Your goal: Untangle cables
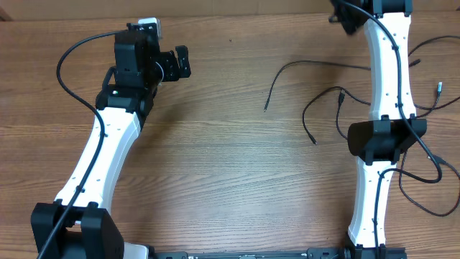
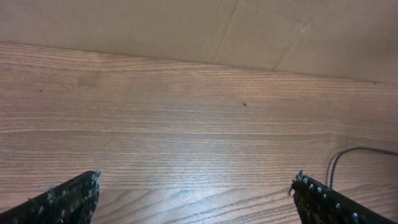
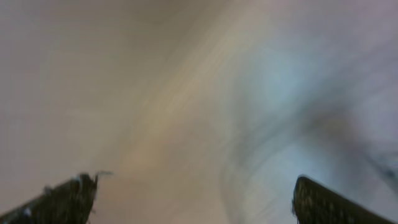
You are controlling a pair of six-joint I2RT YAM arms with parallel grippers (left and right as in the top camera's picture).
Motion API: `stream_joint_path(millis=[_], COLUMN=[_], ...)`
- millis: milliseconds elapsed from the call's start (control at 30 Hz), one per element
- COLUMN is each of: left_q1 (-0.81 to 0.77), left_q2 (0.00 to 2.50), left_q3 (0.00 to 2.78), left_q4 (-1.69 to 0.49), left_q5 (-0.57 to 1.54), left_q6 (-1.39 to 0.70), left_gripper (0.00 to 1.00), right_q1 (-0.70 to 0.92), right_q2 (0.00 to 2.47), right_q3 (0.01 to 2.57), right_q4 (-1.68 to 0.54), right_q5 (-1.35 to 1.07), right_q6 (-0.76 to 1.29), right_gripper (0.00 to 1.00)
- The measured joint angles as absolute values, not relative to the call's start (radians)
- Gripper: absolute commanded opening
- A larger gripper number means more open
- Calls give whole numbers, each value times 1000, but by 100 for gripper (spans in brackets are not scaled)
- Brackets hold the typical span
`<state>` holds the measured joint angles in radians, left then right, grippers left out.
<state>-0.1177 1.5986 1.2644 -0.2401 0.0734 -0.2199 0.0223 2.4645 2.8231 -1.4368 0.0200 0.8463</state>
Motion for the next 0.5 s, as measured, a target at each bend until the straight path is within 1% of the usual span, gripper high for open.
stream_joint_path(millis=[67,100,233,367,500], left_q1=[-118,-118,-118,-118,-118], left_q2=[1599,1599,1599,1599,1599], left_q3=[1264,1264,1264,1264,1264], left_q4=[-240,-240,-240,-240,-240], left_q5=[73,73,73,73,73], left_q6=[-216,-213,-209,-208,-206], left_gripper=[100,100,100,100,100], right_q1=[-1,-22,-163,-290,-356], right_q2=[2465,2465,2465,2465,2465], right_q3=[2821,2814,2811,2807,2791], right_q4=[-1635,-1685,-1692,-1694,-1695], right_q5=[51,48,14,31,80], right_q6=[870,861,788,727,653], right_gripper=[100,100,100,100,100])
